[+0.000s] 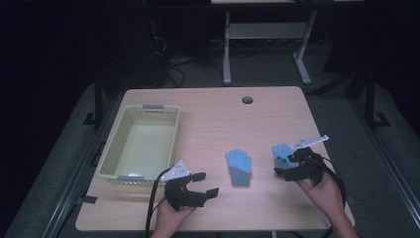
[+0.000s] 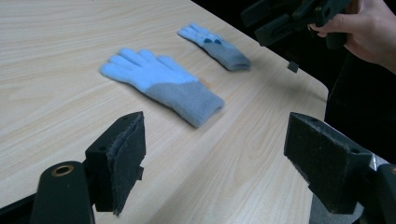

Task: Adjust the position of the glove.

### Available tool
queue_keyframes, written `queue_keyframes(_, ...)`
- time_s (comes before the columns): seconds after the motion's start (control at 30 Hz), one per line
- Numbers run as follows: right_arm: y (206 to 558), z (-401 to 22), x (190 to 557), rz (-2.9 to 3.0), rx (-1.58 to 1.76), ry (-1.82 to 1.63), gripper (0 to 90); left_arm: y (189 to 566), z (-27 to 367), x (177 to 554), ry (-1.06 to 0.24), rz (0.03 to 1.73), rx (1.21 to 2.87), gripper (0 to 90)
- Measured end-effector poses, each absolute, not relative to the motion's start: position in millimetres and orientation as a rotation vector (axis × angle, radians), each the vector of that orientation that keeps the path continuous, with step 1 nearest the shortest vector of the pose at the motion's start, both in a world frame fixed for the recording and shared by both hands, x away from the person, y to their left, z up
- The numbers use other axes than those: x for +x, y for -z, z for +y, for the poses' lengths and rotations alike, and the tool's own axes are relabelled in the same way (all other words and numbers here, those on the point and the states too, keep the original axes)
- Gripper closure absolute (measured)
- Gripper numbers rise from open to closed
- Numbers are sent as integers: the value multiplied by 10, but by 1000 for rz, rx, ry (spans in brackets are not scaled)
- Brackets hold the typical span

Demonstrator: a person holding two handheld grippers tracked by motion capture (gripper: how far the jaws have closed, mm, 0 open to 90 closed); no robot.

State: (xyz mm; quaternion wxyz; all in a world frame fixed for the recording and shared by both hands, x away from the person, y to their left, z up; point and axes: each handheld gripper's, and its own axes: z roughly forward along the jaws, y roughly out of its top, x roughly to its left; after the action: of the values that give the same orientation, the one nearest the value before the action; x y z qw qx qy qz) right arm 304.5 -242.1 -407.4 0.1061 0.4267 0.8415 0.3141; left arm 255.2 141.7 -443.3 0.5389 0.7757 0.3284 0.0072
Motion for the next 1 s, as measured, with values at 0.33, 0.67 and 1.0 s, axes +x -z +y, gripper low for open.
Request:
queue_keyframes(0.33, 3999, -2438, 3288, 2504, 1324, -905, 273, 4415, 1378, 2535, -20, 755, 1847, 205)
queue_keyframes(0.67, 4015, -2442, 3463, 2518, 1359, -813, 316, 4383, 1394, 2533, -29, 751, 1840, 206)
queue_keyframes(1.0, 4163, -2531, 3607, 2515, 1466, -756, 357, 4393, 1373, 2532, -26, 749, 1847, 207)
